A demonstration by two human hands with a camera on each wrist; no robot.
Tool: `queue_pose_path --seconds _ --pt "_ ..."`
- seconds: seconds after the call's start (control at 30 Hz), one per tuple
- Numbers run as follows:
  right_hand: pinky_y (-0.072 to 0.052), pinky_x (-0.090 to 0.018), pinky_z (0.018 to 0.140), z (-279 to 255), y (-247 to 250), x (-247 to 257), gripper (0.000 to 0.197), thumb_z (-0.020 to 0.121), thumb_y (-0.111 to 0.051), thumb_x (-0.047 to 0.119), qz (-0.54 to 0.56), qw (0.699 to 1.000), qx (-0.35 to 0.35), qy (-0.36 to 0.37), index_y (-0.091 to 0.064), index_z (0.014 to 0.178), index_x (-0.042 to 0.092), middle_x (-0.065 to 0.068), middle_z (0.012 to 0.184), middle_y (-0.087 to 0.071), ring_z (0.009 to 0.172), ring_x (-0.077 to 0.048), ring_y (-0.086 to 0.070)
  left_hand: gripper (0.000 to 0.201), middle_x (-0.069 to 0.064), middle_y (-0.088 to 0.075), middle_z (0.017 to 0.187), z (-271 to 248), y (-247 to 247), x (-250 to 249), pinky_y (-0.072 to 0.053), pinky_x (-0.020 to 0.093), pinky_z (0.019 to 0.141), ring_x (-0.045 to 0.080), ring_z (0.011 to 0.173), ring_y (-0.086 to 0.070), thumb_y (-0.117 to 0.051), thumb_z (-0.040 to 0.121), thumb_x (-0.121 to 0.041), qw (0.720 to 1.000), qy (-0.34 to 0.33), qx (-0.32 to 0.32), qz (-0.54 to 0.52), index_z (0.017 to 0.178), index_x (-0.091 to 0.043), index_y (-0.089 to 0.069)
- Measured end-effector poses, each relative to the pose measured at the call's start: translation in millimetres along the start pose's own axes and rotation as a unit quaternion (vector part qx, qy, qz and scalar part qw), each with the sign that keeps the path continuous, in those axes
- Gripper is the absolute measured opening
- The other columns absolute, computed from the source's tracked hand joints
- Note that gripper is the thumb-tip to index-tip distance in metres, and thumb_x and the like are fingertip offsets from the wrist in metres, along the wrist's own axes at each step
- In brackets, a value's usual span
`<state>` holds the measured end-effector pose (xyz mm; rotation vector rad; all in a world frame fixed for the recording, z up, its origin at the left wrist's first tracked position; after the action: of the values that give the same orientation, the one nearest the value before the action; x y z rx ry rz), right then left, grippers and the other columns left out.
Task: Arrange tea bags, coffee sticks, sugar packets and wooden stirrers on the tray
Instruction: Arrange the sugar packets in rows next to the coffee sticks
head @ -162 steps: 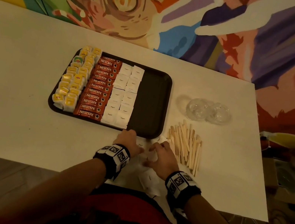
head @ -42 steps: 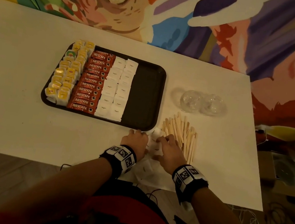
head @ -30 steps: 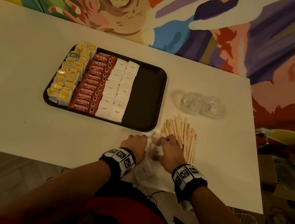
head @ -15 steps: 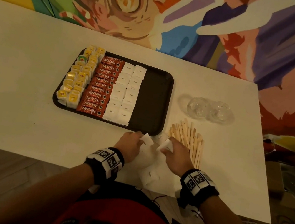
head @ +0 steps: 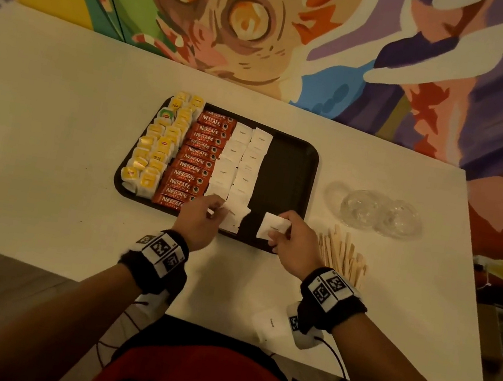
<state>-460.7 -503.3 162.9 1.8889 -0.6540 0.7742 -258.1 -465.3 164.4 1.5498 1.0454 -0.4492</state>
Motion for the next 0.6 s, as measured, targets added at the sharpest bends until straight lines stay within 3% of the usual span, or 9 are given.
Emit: queue_pose_path --seconds 0.13,0.3,0.43,0.5,0.6 --pt "-0.049 -0.014 0.072 18.6 -5.0 16.9 0.027 0.085 -0.075 0.018 0.003 0.999 -0.038 -0.007 -0.055 0.103 0.022 0.008 0.1 -0.06 0.095 -0.012 -0.062 0.018 0.0 -0.056 0.099 24.6 23.6 15.1 -0.037 0.028 0.082 0.017 0.094 -0.051 -0.054 0.097 -0.022 0.998 0.028 -0.042 0.026 0.104 -0.008 -0.064" --pt "-0.059 -0.039 0.085 47.7 -19.5 29.4 0.024 0.086 -0.073 0.014 0.057 0.996 -0.065 -0.033 -0.062 0.107 0.017 0.007 0.093 -0.062 0.093 -0.017 -0.066 0.021 0.008 -0.065 0.115 58.8 45.8 33.2 -0.045 0.038 0.098 0.028 0.109 -0.058 -0.062 0.092 -0.026 0.994 0.076 -0.079 0.024 0.107 -0.012 -0.069" --pt "-0.055 -0.042 0.093 68.6 -32.6 35.2 0.024 0.094 -0.062 0.008 0.058 0.995 -0.058 -0.049 -0.062 0.118 0.011 -0.003 0.109 -0.068 0.105 -0.022 -0.065 0.019 0.006 -0.066 0.114 79.0 51.3 27.9 -0.041 0.031 0.094 0.025 0.11 -0.058 -0.065 0.089 -0.026 0.995 0.06 -0.062 0.053 0.102 -0.013 -0.071" --pt "-0.054 -0.038 0.096 78.2 -38.8 35.5 0.024 0.096 -0.058 0.007 0.043 0.996 -0.058 -0.055 -0.062 0.118 0.012 -0.006 0.113 -0.069 0.106 -0.022 -0.065 0.02 0.006 -0.066 0.114 86.4 50.9 26.3 -0.04 0.029 0.092 0.026 0.109 -0.058 -0.065 0.089 -0.026 0.995 0.058 -0.043 0.068 0.102 -0.013 -0.071" --pt "-0.045 -0.021 0.09 87.4 -43.9 35.2 0.027 0.096 -0.055 0.004 0.028 0.995 -0.065 -0.066 -0.06 0.122 0.011 -0.007 0.114 -0.068 0.107 -0.017 -0.061 0.023 0.007 -0.063 0.118 93.9 47.0 23.5 -0.041 0.032 0.095 0.028 0.114 -0.056 -0.064 0.091 -0.024 0.994 0.065 -0.001 0.088 0.11 -0.012 -0.069"
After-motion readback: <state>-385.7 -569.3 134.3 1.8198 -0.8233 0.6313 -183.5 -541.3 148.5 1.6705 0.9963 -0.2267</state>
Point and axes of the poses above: each hand's wrist, its own z-axis towards the middle knuckle, its own y-axis out of the back of the hand, x = y × z, the point moved 6 cm from there along z, towards the middle knuckle
